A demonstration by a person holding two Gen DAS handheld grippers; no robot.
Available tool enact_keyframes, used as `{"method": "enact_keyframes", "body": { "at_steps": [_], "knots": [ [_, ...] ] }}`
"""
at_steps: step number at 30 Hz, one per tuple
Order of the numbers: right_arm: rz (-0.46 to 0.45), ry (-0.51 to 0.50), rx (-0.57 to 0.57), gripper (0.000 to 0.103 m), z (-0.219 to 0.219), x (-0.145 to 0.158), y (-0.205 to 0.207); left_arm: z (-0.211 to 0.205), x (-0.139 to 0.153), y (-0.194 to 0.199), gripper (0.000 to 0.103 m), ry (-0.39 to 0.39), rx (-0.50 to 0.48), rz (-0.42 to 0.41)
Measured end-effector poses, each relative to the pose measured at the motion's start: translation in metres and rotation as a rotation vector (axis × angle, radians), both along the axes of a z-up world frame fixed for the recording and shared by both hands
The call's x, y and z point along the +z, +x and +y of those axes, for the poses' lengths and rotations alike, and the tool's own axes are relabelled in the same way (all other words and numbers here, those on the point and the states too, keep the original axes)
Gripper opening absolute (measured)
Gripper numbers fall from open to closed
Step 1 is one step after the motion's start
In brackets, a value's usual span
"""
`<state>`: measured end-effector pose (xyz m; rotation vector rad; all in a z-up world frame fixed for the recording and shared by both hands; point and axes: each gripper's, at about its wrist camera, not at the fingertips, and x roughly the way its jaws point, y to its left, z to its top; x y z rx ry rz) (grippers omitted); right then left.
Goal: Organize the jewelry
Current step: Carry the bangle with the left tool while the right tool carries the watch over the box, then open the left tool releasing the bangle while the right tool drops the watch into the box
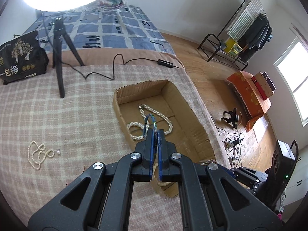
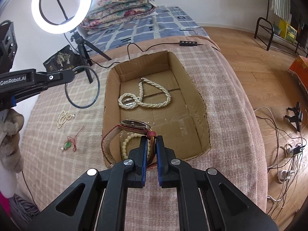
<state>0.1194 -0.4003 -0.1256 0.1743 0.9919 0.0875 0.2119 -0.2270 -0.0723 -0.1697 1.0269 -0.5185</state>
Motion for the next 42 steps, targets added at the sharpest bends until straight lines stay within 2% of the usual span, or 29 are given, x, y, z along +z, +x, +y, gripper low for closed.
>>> {"method": "enact_keyframes", "body": {
  "at_steps": [18, 28, 36, 37, 38, 39, 40, 41, 42],
  "knots": [
    [0.025, -0.043, -0.025, 0.007, -0.008, -0.014, 0.019, -0.064, -0.020, 0.032, 0.001, 0.073, -0.036, -0.024],
    [0.037, -0.048, -0.014, 0.007, -0.007, -0.020, 0.021, -0.071, -0.027, 0.036, 0.001, 0.102, -0.039, -0.020],
    [0.022, -0.070, 0.028, 0.015, 0.004, -0.018, 0.020, -0.072, -0.024, 0.037, 0.001, 0.092, -0.035, -0.026],
    [0.019, -0.081, 0.031, 0.020, 0.006, -0.017, 0.020, -0.072, -0.025, 0.037, 0.002, 0.097, -0.031, -0.023],
    [0.015, -0.092, 0.031, 0.034, 0.007, -0.016, 0.020, -0.072, -0.026, 0.038, 0.011, 0.106, -0.028, -0.017],
    [0.009, -0.103, 0.030, 0.043, 0.008, -0.014, 0.019, -0.072, -0.025, 0.037, 0.027, 0.106, -0.029, -0.014],
    [0.000, -0.110, 0.029, 0.054, 0.009, -0.013, 0.018, -0.072, -0.025, 0.037, 0.033, 0.103, -0.027, -0.018],
    [-0.010, -0.116, 0.028, 0.056, 0.010, -0.012, 0.018, -0.071, -0.025, 0.036, 0.038, 0.103, -0.023, -0.024],
    [-0.013, -0.119, 0.029, 0.056, 0.010, -0.011, 0.018, -0.070, -0.024, 0.035, 0.038, 0.106, -0.020, -0.031]
  ]
}}
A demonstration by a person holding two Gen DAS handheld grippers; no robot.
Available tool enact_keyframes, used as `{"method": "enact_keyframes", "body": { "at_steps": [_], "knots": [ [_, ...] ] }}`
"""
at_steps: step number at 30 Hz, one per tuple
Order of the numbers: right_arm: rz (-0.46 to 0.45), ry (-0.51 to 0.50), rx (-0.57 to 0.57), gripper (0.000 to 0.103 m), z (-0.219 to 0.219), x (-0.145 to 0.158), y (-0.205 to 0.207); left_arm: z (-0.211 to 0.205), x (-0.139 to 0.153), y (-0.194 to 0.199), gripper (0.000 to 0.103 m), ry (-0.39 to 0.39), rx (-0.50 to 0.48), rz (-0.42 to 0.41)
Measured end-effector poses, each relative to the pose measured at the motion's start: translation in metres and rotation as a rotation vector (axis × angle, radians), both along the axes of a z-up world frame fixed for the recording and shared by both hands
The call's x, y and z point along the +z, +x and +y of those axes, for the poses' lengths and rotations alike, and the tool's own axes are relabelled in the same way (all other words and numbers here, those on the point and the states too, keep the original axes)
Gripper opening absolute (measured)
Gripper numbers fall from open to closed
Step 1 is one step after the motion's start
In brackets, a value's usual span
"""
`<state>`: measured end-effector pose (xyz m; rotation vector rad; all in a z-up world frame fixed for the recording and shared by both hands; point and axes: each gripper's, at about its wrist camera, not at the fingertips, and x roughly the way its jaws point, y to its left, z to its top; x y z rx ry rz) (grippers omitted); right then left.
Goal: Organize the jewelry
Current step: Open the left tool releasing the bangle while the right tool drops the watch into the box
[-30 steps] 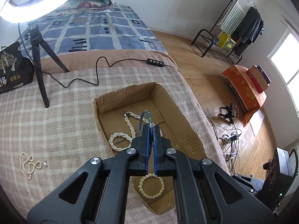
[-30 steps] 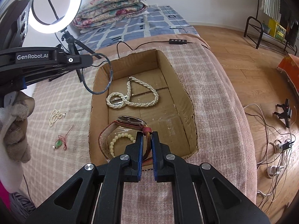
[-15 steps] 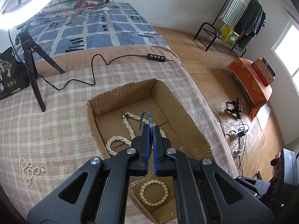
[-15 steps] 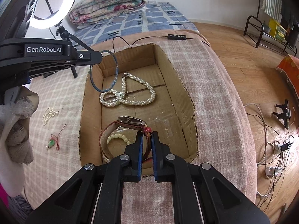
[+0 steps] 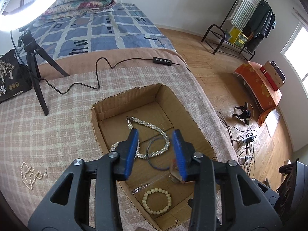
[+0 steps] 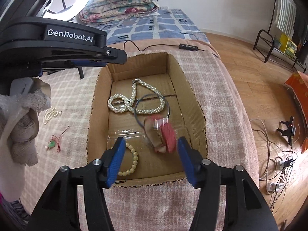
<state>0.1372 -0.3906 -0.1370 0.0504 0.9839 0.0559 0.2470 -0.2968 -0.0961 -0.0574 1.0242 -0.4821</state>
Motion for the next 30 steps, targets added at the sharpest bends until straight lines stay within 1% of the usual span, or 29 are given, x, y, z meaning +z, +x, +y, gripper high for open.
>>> {"method": "enact_keyframes", "body": {
  "at_steps": [7, 9, 10, 20, 24, 28, 30],
  "knots": [
    [0.004, -0.015, -0.012, 0.059, 0.001, 0.000, -0.001, 0.003, 0.004, -0.004, 0.038, 0.016, 0.000, 0.000],
    [0.001, -0.013, -0.015, 0.059, 0.001, 0.001, -0.002, 0.005, 0.007, -0.006, 0.045, 0.021, 0.005, -0.004],
    [-0.002, -0.012, -0.016, 0.059, 0.001, 0.002, -0.002, 0.007, 0.008, -0.007, 0.046, 0.020, 0.007, -0.006],
    [-0.025, -0.007, -0.017, 0.061, 0.007, 0.011, -0.007, 0.032, 0.023, -0.017, 0.046, 0.037, 0.036, -0.026],
    [-0.035, -0.010, -0.014, 0.061, 0.013, 0.016, -0.010, 0.045, 0.030, -0.023, 0.046, 0.033, 0.041, -0.031],
    [-0.050, -0.006, -0.006, 0.061, 0.020, 0.022, -0.013, 0.064, 0.040, -0.032, 0.046, 0.037, 0.038, -0.049],
    [-0.055, -0.007, 0.006, 0.061, 0.026, 0.025, -0.015, 0.074, 0.047, -0.036, 0.046, 0.054, 0.033, -0.073]
  ]
}}
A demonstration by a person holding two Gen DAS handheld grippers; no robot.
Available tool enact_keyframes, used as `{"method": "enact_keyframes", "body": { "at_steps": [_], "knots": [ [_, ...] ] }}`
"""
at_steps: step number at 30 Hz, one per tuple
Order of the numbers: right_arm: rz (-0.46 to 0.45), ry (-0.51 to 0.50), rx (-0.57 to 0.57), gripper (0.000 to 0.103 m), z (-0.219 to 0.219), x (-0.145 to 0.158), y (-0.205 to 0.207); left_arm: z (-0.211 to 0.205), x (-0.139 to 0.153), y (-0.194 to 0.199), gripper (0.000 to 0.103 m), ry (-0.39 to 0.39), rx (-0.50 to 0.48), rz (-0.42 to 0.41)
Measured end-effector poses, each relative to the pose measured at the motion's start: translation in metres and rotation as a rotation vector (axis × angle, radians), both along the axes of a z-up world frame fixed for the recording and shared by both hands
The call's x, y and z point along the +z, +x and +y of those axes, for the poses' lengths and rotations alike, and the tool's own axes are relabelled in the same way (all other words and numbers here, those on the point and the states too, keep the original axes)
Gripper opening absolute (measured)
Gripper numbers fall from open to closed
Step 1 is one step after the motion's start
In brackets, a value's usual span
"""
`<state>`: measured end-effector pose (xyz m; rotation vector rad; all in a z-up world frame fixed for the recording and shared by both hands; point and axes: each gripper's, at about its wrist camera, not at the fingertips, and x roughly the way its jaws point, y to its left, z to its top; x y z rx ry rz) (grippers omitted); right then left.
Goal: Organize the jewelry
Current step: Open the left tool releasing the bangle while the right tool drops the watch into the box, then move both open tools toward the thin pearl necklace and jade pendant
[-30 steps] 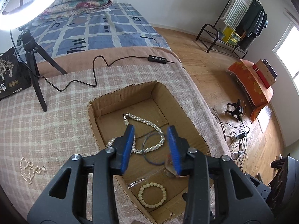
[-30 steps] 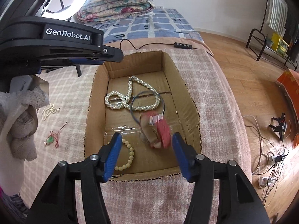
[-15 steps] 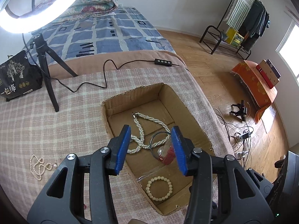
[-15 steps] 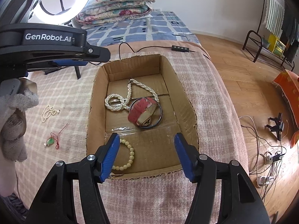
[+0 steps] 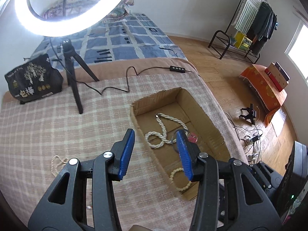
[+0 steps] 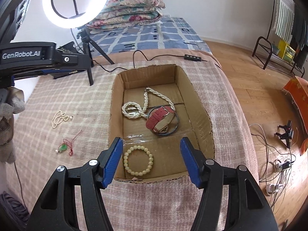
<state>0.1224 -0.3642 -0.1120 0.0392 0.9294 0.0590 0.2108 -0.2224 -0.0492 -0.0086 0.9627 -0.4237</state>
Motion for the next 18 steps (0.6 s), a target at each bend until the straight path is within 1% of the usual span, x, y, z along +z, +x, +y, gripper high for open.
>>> {"method": "enact_keyframes", "body": {
  "at_steps": [4, 6, 7, 8, 9, 14, 18],
  "knots": [
    [-0.003, 0.002, 0.031, 0.061, 0.014, 0.004, 0.000, 0.027, 0.013, -0.009, 0.046, 0.027, -0.006, -0.032],
    [-0.010, -0.006, 0.052, 0.061, 0.023, 0.006, -0.001, 0.044, 0.019, -0.013, 0.046, 0.027, -0.002, -0.041],
    [-0.015, -0.009, 0.063, 0.061, 0.028, 0.008, -0.002, 0.054, 0.021, -0.016, 0.051, 0.030, 0.006, -0.047],
    [-0.019, -0.011, 0.075, 0.061, 0.033, 0.009, -0.002, 0.065, 0.023, -0.020, 0.059, 0.029, 0.016, -0.058],
    [-0.024, -0.013, 0.086, 0.061, 0.037, 0.010, -0.003, 0.075, 0.025, -0.023, 0.062, 0.025, 0.018, -0.065],
    [-0.067, -0.037, 0.141, 0.061, 0.060, 0.014, -0.005, 0.126, 0.025, -0.035, 0.062, 0.011, 0.052, -0.057],
    [-0.087, -0.027, 0.171, 0.061, 0.072, 0.014, -0.002, 0.163, 0.017, -0.044, 0.062, 0.043, 0.099, -0.058]
  ]
}}
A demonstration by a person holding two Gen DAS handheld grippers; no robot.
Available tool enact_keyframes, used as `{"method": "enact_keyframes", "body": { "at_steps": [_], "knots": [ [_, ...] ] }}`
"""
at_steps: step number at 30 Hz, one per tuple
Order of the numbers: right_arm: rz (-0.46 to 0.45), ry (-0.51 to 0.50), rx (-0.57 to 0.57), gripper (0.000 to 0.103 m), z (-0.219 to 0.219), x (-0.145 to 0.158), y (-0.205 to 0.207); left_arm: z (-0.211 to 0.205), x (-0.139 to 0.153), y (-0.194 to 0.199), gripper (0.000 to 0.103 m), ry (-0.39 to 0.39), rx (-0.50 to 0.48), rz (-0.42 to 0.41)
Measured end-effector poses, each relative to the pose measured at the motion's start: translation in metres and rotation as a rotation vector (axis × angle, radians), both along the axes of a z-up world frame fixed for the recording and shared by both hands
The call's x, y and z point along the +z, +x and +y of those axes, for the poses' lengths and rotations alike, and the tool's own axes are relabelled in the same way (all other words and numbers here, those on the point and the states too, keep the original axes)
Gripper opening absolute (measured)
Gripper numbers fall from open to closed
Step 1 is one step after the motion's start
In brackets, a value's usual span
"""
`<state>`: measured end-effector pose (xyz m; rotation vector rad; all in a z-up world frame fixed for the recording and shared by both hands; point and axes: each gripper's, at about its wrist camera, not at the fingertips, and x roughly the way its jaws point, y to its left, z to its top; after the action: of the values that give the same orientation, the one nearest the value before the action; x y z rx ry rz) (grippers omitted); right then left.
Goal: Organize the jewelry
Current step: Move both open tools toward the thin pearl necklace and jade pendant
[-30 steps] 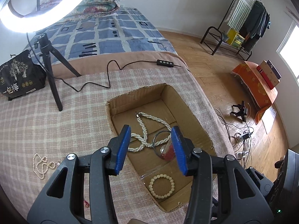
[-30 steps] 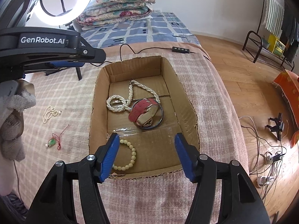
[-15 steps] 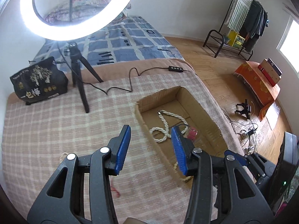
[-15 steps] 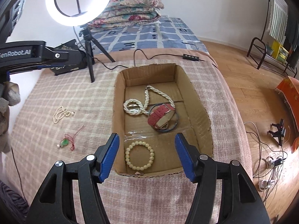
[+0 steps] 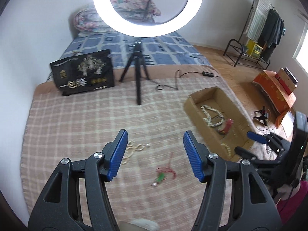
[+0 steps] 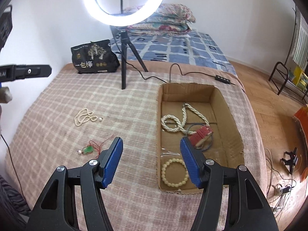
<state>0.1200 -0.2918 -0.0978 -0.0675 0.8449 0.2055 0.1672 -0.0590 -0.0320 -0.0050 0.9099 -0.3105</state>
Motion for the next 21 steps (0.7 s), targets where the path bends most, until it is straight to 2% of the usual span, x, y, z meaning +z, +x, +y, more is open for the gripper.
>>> {"method": "enact_keyframes", "body": {
  "at_steps": [6, 9, 16, 19, 21],
  "knots": [
    [0.008, 0.025, 0.042, 0.061, 0.016, -0.003, 0.007, 0.049, -0.021, -0.009, 0.062, -0.023, 0.038, 0.021],
    [0.023, 0.031, 0.064, 0.061, 0.027, -0.007, 0.012, 0.067, -0.034, -0.009, 0.062, -0.060, 0.059, 0.045],
    [0.074, 0.037, 0.154, 0.061, 0.058, -0.022, 0.018, 0.081, -0.062, -0.004, 0.062, -0.108, 0.065, 0.100],
    [0.101, 0.036, 0.207, 0.076, 0.070, -0.032, 0.018, 0.083, -0.071, 0.002, 0.062, -0.121, 0.058, 0.121],
    [0.123, 0.035, 0.235, 0.076, 0.075, -0.040, 0.019, 0.086, -0.076, 0.006, 0.062, -0.138, 0.061, 0.130]
  ]
}}
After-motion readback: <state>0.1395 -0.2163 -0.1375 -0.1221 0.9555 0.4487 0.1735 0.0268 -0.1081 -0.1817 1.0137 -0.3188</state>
